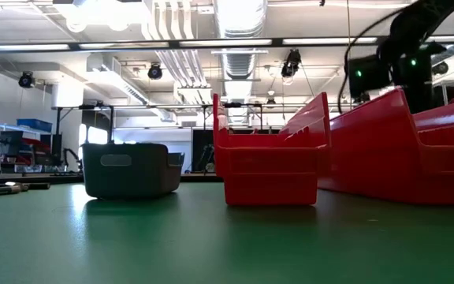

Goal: Sort batteries
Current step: Put the small black battery into the right red bin

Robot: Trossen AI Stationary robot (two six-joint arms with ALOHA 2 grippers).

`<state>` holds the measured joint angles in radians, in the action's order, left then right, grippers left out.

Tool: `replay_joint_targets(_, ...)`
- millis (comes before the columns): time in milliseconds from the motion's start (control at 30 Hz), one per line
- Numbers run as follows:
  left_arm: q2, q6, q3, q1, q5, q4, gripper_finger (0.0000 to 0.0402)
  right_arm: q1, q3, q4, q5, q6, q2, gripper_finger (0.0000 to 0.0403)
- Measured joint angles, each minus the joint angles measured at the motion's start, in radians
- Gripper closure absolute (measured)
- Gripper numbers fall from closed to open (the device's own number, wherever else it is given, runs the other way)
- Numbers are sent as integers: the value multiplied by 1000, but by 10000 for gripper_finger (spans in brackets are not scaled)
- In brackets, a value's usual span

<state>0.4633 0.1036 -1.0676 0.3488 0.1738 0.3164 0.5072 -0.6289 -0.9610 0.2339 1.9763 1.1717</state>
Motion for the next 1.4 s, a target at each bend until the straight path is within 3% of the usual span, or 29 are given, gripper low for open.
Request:
replay_joint_targets(300,12,27,0,0,0,-17,251,-80,-241,-74,-90,-949,-29,369)
replay_joint_targets(567,51,-45,0,0,-35,-14,251,-217,-582,-216,-138,-1331,5,383)
replay_joint_targets(700,53,-39,0,0,-35,1,251,-303,-697,-339,-256,-1573,91,384)
replay_joint_targets(1000,50,-46,0,0,-35,-12,251,-433,-731,-411,-228,-1772,361,381)
replay_joint_targets(1400,48,-87,0,0,-35,-17,251,-442,-700,-400,-132,-2036,551,381)
